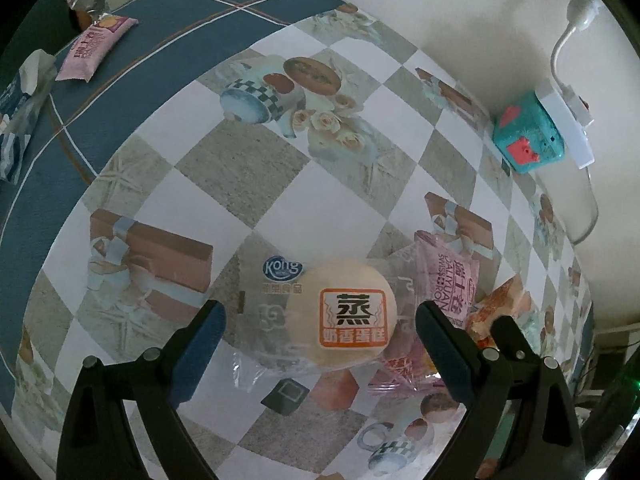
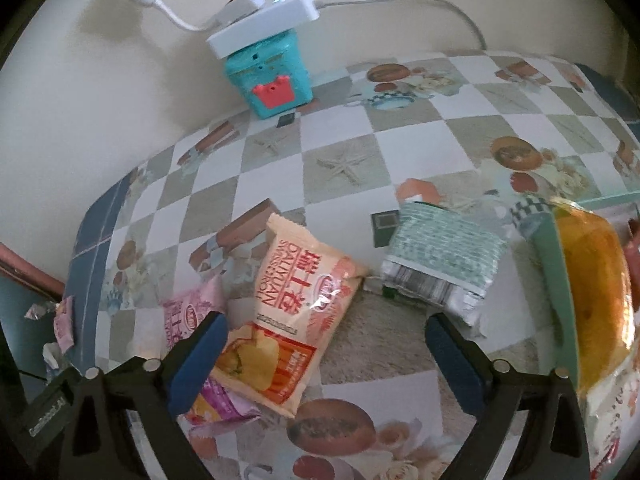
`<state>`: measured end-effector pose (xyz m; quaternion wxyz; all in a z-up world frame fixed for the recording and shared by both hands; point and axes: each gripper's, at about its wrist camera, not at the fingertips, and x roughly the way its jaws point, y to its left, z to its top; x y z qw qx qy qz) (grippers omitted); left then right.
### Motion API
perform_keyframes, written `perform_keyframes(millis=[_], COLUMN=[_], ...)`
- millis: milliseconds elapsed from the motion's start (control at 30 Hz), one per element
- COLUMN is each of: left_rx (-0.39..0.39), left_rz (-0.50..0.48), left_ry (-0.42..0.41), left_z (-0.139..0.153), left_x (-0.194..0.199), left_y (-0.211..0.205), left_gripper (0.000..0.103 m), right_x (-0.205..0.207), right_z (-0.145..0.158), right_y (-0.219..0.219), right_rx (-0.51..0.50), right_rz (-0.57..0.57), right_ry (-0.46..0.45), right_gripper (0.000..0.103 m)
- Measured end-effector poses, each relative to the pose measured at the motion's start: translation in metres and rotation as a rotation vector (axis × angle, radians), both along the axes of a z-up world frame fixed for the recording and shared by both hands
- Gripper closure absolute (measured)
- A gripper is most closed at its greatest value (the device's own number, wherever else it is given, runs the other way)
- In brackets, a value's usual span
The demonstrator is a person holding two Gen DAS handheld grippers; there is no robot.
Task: Organize snacks
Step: 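Grasp round steamed bun pack with left gripper while right gripper grasps yellow Swiss roll pack, then carry steamed bun pack and Swiss roll pack over the white tray with both grippers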
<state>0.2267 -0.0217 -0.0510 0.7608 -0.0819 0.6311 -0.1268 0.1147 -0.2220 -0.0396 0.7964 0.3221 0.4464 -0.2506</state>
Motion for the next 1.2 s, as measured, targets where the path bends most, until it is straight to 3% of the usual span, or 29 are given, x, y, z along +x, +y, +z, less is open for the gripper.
perform_keyframes(millis=[200, 300, 333, 433, 600, 733, 1000, 1200], left_rx=[-0.009, -0.009, -0.009, -0.022, -0.015, 0.034, 0.094, 0.075], left_rz=[0.012, 0.009, 0.010, 0.021, 0.045, 0.041, 0.055, 0.096], left_ry=[0.016, 0.024, 0.026, 0.032, 0.030, 0.022, 0.018, -0.002], left_z=[-0.002, -0.002, -0.001, 0.000, 0.008, 0.015, 0.029, 0.051], left_x=[0.001, 0.000, 0.000, 0.000, -0.003, -0.010, -0.031, -0.051], left_y=[0.005, 0.005, 0.006, 0.008, 0.013, 0.009, 0.017, 0.026], left_gripper=[0.007, 0.007, 0.008, 0.020, 0.031, 0.038, 0.041, 0.041], right_x=[0.004, 0.004, 0.004, 0.001, -0.007, -0.018, -0.042, -0.066], right_z=[-0.006, -0.005, -0.005, -0.004, -0.002, 0.002, 0.021, 0.046], right_y=[0.003, 0.003, 0.003, 0.002, 0.000, 0.000, 0.014, 0.019], right_rx=[0.023, 0.029, 0.034, 0.033, 0.041, 0.048, 0.065, 0.049], right_rz=[0.005, 0.013, 0.017, 0.021, 0.018, 0.023, 0.035, 0.038], right_ry=[-0.017, -0.033, -0.036, -0.028, -0.015, 0.001, 0.012, -0.004], right_gripper=[0.019, 0.038, 0.050, 0.059, 0.061, 0.062, 0.063, 0.063])
